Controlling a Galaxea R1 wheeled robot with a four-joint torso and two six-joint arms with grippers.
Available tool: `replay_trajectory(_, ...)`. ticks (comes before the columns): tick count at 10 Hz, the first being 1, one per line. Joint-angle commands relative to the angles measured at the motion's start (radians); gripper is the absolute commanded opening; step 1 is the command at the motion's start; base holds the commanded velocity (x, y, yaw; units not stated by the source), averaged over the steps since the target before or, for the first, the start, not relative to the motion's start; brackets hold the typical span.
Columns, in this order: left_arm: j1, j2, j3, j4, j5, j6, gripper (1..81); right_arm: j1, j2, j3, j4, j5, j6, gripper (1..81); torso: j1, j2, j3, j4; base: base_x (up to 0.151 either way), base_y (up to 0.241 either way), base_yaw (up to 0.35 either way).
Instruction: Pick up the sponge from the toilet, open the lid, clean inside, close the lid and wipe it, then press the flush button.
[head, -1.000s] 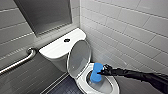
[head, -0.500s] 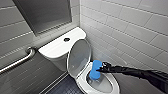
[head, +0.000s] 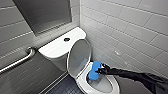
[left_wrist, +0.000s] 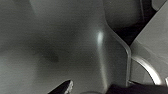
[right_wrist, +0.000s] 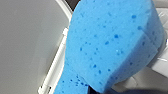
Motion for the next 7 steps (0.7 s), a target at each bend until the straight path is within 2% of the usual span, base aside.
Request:
replay_trajectory(1,0.022,-0.018,0.018,-0.015,0.082,-0.003,81.1,0.128,0.004,-0.007,0.039,-0.014,0.02,1.0,0.0,0.0,0.0,0.0,0.0,0.0,0.0)
replay_trajectory(3,0.022,-0.015,0.02,-0.015,0.082,-0.003,81.1,0.111,-0.039,0.019,0.05,-0.014,0.035,1.0,0.0,0.0,0.0,0.0,0.0,0.0,0.0)
replay_trajectory(7,0.022,-0.009,0.02,-0.015,0.082,-0.001,81.1,0.036,-0.208,0.226,0.048,0.055,0.047,1.0,0.0,0.0,0.0,0.0,0.0,0.0,0.0)
